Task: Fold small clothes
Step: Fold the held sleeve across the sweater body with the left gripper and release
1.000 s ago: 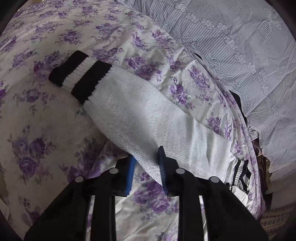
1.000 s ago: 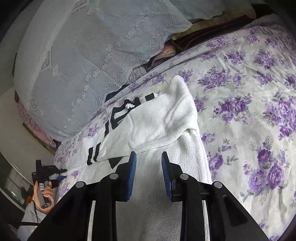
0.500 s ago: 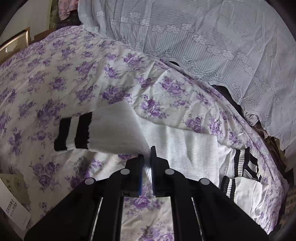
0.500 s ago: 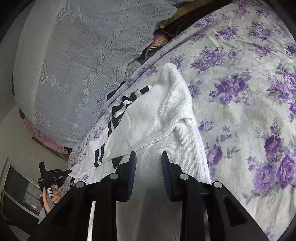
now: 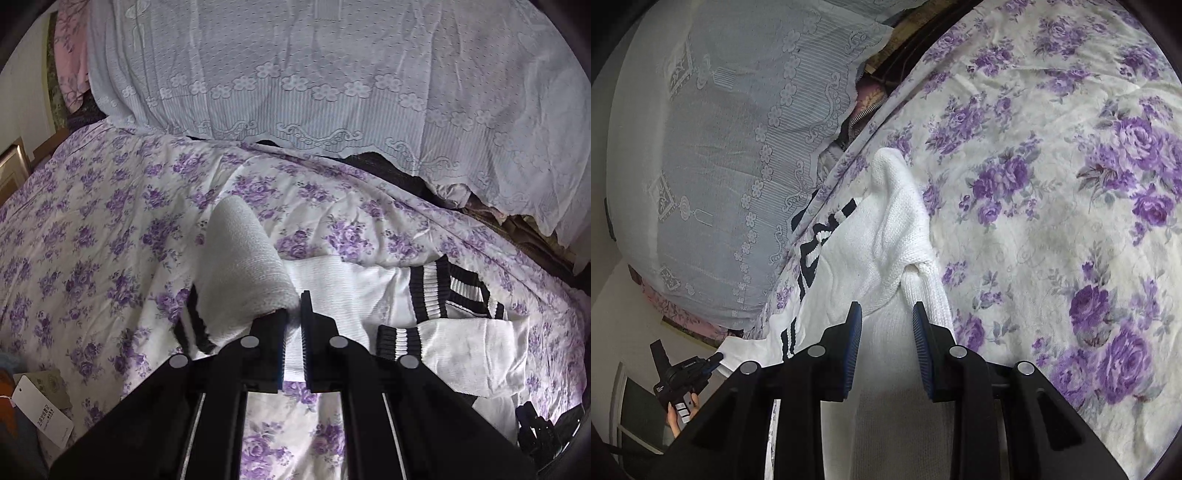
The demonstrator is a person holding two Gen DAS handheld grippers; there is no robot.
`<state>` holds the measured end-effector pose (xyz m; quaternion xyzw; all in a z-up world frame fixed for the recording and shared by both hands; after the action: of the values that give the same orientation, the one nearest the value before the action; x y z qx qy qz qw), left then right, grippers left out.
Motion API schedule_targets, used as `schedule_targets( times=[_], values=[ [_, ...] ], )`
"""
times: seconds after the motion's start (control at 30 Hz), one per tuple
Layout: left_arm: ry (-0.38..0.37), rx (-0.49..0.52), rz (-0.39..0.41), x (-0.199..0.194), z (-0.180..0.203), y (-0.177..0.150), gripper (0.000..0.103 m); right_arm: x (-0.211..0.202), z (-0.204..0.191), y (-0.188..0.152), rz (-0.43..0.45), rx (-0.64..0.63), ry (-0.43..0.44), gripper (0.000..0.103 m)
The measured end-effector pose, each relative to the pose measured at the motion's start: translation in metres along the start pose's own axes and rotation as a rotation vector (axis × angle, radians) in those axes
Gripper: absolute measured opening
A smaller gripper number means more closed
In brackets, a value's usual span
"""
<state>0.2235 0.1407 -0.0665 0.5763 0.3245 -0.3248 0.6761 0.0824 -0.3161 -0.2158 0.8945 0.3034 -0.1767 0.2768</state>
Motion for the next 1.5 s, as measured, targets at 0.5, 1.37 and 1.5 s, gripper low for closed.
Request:
schedule_targets(
  times=[0.5,1.37,1.5],
  values=[
    [-0.021,0.237,0.023,-0.007,0.123,-0.024,0.006,0.01,-0.002,0.002,-0.022,-0.013,0.002,0.031],
    [-0.2,0.504,-0.068,0.035,0.237,-0.15,0.091,0.011,-0.002,0.002,-0.022,-0.017,0.012,0.031],
    [-0.175,0.38,0.056,0.001,0.18,-0.127,0.098,0.005,-0.016,0.002,-0.003,-0.087,-0.004,0.033]
  ],
)
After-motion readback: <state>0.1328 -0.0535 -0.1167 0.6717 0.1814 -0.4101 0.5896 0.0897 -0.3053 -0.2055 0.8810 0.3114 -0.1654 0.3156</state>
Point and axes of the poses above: each gripper's, at about its wrist camera, not at the fingertips, and x roughly the way its jaws point, z to its right, y to its top, the point moved 5 cm from there along x, roughly the way its jaws point, and after that the axes turned 8 degrees about -z, right-handed, at the moved point
